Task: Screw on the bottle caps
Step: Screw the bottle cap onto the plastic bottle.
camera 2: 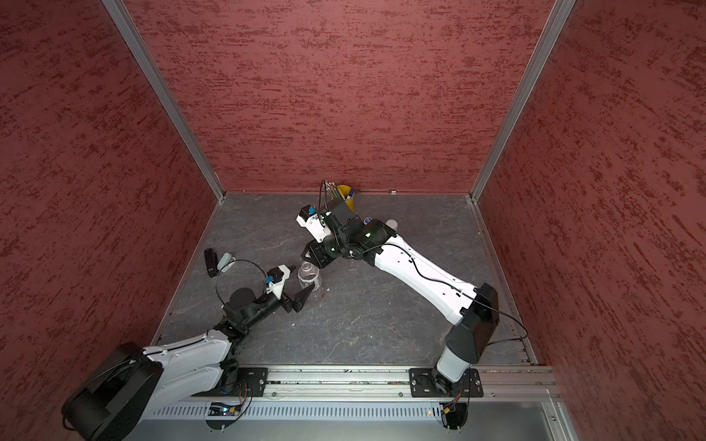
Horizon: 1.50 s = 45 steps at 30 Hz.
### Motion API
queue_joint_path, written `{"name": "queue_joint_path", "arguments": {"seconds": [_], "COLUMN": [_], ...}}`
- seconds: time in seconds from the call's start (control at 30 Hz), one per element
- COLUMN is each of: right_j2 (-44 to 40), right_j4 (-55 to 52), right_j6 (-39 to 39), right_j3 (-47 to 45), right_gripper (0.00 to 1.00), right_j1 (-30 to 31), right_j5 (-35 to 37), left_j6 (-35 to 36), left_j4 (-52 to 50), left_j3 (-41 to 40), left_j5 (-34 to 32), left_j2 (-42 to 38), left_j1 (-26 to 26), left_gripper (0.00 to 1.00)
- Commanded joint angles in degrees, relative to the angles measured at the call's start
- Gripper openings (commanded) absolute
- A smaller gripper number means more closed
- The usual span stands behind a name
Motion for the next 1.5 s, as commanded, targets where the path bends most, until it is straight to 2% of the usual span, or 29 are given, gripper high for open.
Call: {"name": "queue_joint_path", "arguments": {"seconds": [0.0, 0.1, 0.23, 0.7, 0.8, 0.93, 1.0, 1.47], "right_j2": [1.8, 3.1, 3.8, 3.5, 4.3, 5.2, 5.2, 8.4], "right_j4": [-1.4, -2.3, -2.2, -2.2, -3.5, -5.1, -5.3, -9.1], "right_j6": [-2.5, -3.3, -3.4, -3.0, -2.7, -3.0, -2.7, -2.7], "right_j3": [2.3, 3.1, 3.0, 3.1, 4.0, 4.7, 4.5, 7.7], "right_gripper": [0.28, 0.28, 0.28, 0.28, 0.28, 0.28, 0.29, 0.29], "right_j1": [1.4, 1.9, 2.2, 2.5, 2.6, 3.2, 3.2, 4.8], "right_j5": [2.9, 3.9, 4.7, 8.3, 7.9, 8.7, 9.7, 11.4], "left_j6": [-2.5, -3.3, -2.7, -1.8, -1.8, -1.7, -1.7, -0.3], "left_j4": [10.2, 13.5, 11.4, 12.9, 14.7, 14.1, 13.0, 8.8], "left_j3": [1.7, 2.2, 3.6, 4.8, 4.9, 5.2, 5.6, 6.1], "left_j5": [5.0, 9.0, 13.2, 14.8, 15.3, 17.0, 17.3, 17.8], "left_j2": [3.9, 6.9, 8.1, 12.7, 14.1, 14.1, 13.5, 11.1], "left_j1": [2.6, 4.3, 4.6, 3.9, 3.9, 3.9, 3.9, 2.8], "left_gripper": [0.91, 0.86, 0.81, 0.83, 0.79, 0.64, 0.61, 0.59]}}
